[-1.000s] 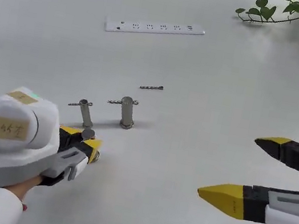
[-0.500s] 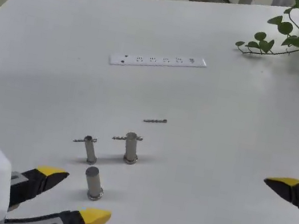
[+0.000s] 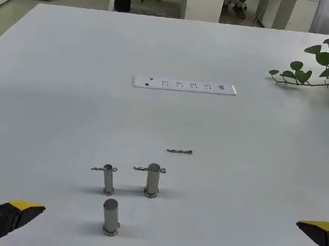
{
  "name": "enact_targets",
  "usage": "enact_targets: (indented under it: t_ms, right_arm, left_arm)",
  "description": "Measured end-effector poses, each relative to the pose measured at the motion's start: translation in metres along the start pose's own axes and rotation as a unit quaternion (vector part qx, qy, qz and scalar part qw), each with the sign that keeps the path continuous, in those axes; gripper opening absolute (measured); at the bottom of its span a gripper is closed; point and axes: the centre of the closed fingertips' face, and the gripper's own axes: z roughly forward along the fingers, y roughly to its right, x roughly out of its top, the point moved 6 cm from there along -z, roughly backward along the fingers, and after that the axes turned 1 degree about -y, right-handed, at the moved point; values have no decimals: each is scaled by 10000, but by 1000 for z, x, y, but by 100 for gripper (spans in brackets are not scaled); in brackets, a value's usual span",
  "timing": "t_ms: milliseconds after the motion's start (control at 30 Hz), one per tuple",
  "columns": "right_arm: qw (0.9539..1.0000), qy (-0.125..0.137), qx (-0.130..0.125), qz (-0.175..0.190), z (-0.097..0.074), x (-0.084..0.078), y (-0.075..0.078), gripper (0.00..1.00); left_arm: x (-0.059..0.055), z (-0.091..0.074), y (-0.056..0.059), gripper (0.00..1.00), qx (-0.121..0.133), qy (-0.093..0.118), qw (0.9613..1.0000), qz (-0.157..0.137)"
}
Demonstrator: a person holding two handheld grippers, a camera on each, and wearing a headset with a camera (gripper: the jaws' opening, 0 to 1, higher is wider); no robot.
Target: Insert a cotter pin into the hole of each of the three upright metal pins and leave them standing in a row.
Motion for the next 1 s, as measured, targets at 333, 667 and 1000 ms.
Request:
enact_targets:
  t_ms: [333, 667, 1000]
  right_arm:
    - [9997, -192, -19, -114, 5, 4, 8, 89]
    - [9983, -346, 161, -436, 21, 24, 14, 88]
    - [9939, -654, 327, -830, 36, 42, 32, 87]
  left_arm:
    - [-28, -18, -14, 99, 262, -211, 9978, -578]
    - [-22, -19, -16, 99, 283, 67, 9969, -729]
    - [-22, -16, -15, 99, 122, 105, 9965, -824]
